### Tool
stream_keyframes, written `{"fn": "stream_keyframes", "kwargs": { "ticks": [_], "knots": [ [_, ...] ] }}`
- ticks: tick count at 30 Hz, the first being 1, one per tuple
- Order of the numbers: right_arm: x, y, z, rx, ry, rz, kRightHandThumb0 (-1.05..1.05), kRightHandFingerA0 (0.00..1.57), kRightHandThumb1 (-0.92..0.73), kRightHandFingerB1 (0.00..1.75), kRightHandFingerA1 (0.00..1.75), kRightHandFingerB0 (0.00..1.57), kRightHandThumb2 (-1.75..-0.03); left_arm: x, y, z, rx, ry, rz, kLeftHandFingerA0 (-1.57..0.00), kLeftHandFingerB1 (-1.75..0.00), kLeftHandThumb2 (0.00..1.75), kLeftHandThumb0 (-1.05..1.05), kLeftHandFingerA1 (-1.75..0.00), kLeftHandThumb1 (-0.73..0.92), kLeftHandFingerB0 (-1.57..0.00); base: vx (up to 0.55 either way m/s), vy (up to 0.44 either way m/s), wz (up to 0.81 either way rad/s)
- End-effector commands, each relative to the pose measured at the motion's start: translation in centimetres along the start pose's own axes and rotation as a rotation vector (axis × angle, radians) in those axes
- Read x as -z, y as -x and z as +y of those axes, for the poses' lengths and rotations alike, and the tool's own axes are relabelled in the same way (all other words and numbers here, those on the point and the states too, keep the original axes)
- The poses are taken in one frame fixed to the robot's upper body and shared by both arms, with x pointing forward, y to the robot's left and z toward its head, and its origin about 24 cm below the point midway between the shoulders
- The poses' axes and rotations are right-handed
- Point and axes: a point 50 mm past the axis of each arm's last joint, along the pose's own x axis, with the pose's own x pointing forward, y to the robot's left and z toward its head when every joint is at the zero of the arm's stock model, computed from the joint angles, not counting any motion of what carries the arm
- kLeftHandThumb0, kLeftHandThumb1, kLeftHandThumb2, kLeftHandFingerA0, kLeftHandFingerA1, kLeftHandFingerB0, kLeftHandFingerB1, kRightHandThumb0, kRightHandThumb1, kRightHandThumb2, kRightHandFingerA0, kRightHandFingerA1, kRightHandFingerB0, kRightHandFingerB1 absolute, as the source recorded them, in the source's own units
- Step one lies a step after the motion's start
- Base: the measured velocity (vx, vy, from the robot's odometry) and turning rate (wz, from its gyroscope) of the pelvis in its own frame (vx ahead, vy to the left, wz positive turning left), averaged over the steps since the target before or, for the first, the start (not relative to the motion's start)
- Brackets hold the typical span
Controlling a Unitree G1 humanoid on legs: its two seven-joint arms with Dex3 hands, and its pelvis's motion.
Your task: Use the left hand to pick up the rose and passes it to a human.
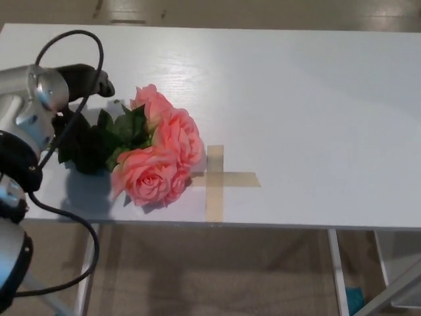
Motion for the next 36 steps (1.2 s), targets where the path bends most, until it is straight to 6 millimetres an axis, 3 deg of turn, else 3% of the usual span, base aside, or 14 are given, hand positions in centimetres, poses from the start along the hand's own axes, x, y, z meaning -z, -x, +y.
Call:
{"fn": "stream_keyframes", "kwargs": {
  "ticks": [1, 9, 10, 11, 12, 13, 14, 15, 16, 19, 22, 33, 34, 36],
  "knots": [
    [0.3, 0.0, 0.0, -0.010, -0.004, 0.014, -0.57, 0.62, -0.80, 0.31, 0.57, 0.32, -0.64, 0.0, -0.8, -3.0, 0.053, 0.009, -0.011, -0.04, -0.26, 0.52, -0.48, -0.25, 0.39, -0.09, 0.00, 0.000, 0.00],
    [0.2, 0.0, 0.0, -0.012, -0.023, 0.011, -0.57, 0.62, -0.80, 0.31, 0.57, 0.32, -0.64, -0.8, -1.5, -5.9, 0.066, 0.010, -0.038, -0.06, -0.32, 0.70, -0.51, -0.34, 0.37, -0.05, 0.00, 0.000, 0.00],
    [0.1, 0.0, -0.1, -0.011, -0.026, 0.008, -0.57, 0.62, -0.80, 0.31, 0.56, 0.32, -0.64, -0.9, -1.6, -6.4, 0.054, 0.016, -0.053, 0.00, -0.47, 0.83, -0.28, -0.47, 0.27, 0.00, 0.00, 0.000, 0.00],
    [-0.1, 0.0, -0.1, -0.011, -0.029, 0.006, -0.57, 0.62, -0.80, 0.31, 0.56, 0.32, -0.64, -0.9, -1.6, -6.7, 0.039, 0.021, -0.070, -0.24, -0.35, 0.67, -0.49, -0.40, 0.44, -0.10, 0.00, 0.000, 0.00],
    [-0.2, 0.0, -0.1, -0.010, -0.032, 0.004, -0.58, 0.62, -0.80, 0.31, 0.56, 0.32, -0.64, -0.9, -1.6, -7.0, 0.025, 0.040, -0.093, -0.41, -0.44, 0.89, -0.28, -0.60, 0.43, -0.03, 0.00, 0.000, 0.00],
    [-0.2, -0.1, -0.2, -0.009, -0.033, 0.004, -0.58, 0.62, -0.80, 0.31, 0.56, 0.32, -0.64, -0.9, -1.6, -7.1, 0.020, 0.048, -0.100, -0.41, -0.44, 0.89, -0.28, -0.60, 0.43, -0.03, 0.00, 0.000, 0.00],
    [-0.2, -0.1, -0.1, -0.009, -0.034, 0.003, -0.58, 0.62, -0.80, 0.31, 0.56, 0.32, -0.64, -0.9, -1.6, -7.3, 0.016, 0.061, -0.113, -0.66, -0.29, 0.60, -0.32, -0.55, 0.67, -0.18, 0.00, 0.000, 0.00],
    [-0.2, -0.1, -0.1, -0.010, -0.034, 0.003, -0.58, 0.62, -0.80, 0.31, 0.56, 0.32, -0.64, -0.9, -1.5, -7.8, -0.002, 0.072, -0.137, -0.65, -0.31, 0.64, -0.22, -1.13, 0.78, -0.29, 0.00, 0.000, 0.00],
    [-0.2, -0.1, -0.1, -0.010, -0.033, 0.003, -0.58, 0.62, -0.80, 0.31, 0.56, 0.32, -0.64, -1.0, -1.5, -8.3, -0.026, 0.080, -0.163, -0.65, -0.31, 0.64, -0.22, -1.13, 0.78, -0.29, 0.00, 0.000, 0.00],
    [-0.4, -0.1, -0.1, -0.012, -0.033, -0.001, -0.58, 0.62, -0.80, 0.31, 0.56, 0.31, -0.64, -1.2, -1.4, -9.0, -0.123, 0.047, -0.206, -0.82, -0.42, 0.63, -0.20, -1.17, 0.75, -0.71, 0.00, 0.000, 0.00],
    [-0.5, -0.1, -0.1, -0.011, -0.033, -0.001, -0.58, 0.62, -0.81, 0.31, 0.56, 0.31, -0.64, -1.4, -1.4, -9.4, -0.180, 0.032, -0.222, -0.81, -0.52, 0.62, -0.22, -1.23, 0.74, -0.86, 0.00, 0.000, 0.00],
    [-0.5, -0.1, -0.1, -0.013, -0.024, 0.001, -0.57, 0.61, -0.82, 0.31, 0.56, 0.33, -0.65, -1.0, -1.2, -8.8, -0.266, 0.127, -0.249, -0.63, -0.59, 0.65, -0.21, -1.46, 0.78, -0.86, 0.00, 0.000, 0.00],
    [-0.5, -0.1, -0.1, -0.013, -0.021, 0.000, -0.57, 0.61, -0.82, 0.32, 0.56, 0.33, -0.65, -1.0, -1.1, -8.4, -0.287, 0.159, -0.258, -0.61, -0.83, 0.64, -0.20, -1.51, 0.79, -0.80, 0.00, 0.000, 0.00],
    [-0.5, -0.1, -0.1, -0.014, -0.022, -0.001, -0.57, 0.61, -0.82, 0.32, 0.56, 0.34, -0.65, -1.0, -1.0, -7.8, -0.315, 0.195, -0.266, -0.62, -0.84, 0.63, -0.19, -1.54, 0.78, -0.79, 0.00, 0.000, 0.00]
  ]
}}
